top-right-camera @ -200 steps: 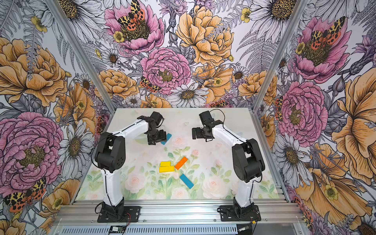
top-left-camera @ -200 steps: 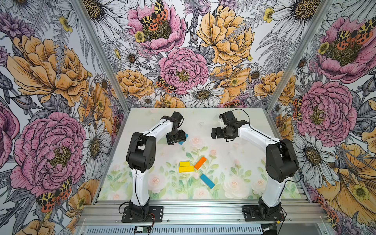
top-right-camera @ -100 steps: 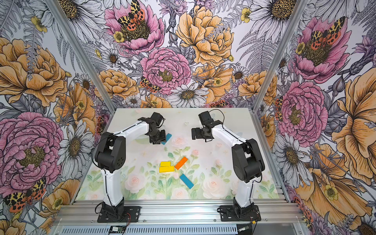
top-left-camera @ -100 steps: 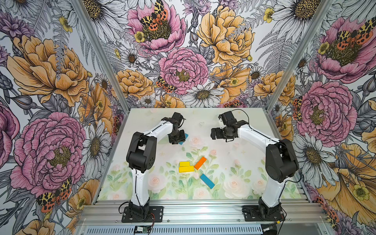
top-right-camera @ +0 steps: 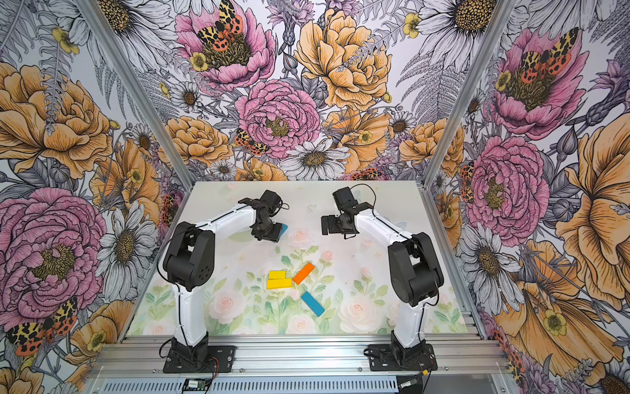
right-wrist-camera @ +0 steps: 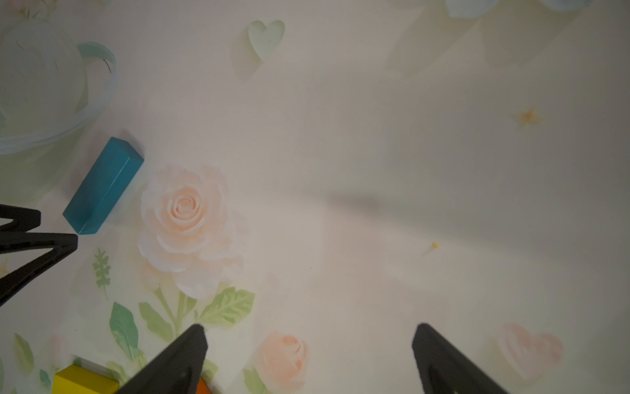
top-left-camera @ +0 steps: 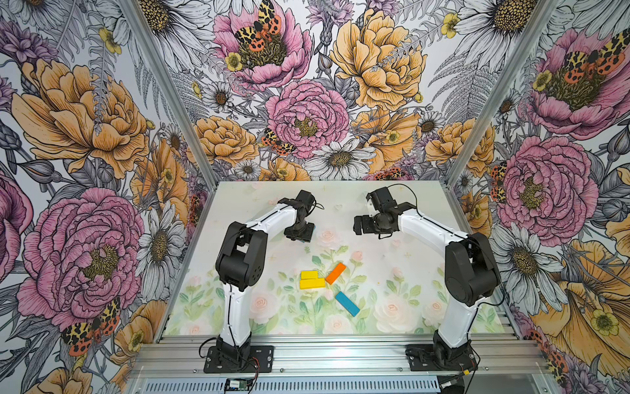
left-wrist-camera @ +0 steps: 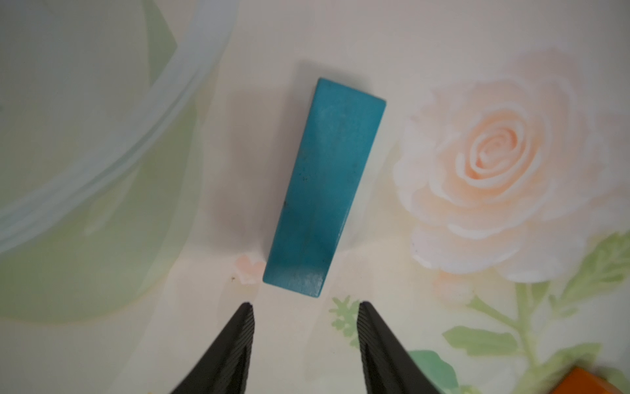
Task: Assemble the number 7 with building blocks
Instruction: Adjust the building block at the center of the board.
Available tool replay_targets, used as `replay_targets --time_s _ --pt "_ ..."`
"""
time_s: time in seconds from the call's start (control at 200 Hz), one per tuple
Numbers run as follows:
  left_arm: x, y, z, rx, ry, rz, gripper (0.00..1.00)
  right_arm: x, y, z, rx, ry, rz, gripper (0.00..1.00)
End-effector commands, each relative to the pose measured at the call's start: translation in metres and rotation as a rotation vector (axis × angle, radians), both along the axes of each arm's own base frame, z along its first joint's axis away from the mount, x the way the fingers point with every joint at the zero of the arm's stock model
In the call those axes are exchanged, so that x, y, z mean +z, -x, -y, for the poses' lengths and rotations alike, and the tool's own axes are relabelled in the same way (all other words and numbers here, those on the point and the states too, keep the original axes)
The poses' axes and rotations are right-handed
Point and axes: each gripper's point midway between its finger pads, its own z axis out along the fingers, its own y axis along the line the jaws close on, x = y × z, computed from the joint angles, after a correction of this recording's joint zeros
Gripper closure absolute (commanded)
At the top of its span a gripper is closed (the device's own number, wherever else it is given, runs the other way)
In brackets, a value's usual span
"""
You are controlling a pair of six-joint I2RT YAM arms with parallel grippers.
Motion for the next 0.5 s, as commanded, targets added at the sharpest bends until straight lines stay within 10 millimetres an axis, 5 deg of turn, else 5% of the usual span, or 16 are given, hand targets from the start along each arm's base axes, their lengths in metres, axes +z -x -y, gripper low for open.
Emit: replay_targets --time_s 0.0,0.495 --pt "-0.007 -0.015 -0.003 -0.069 -0.028 0.009 0.47 0.004 0.002 0.000 -0.005 0.001 0.015 0.02" --pt "-0.033 -0.027 0.004 -0.156 0.031 -0.048 0.48 0.003 0.015 0.010 -0.029 0.023 0.008 0.02"
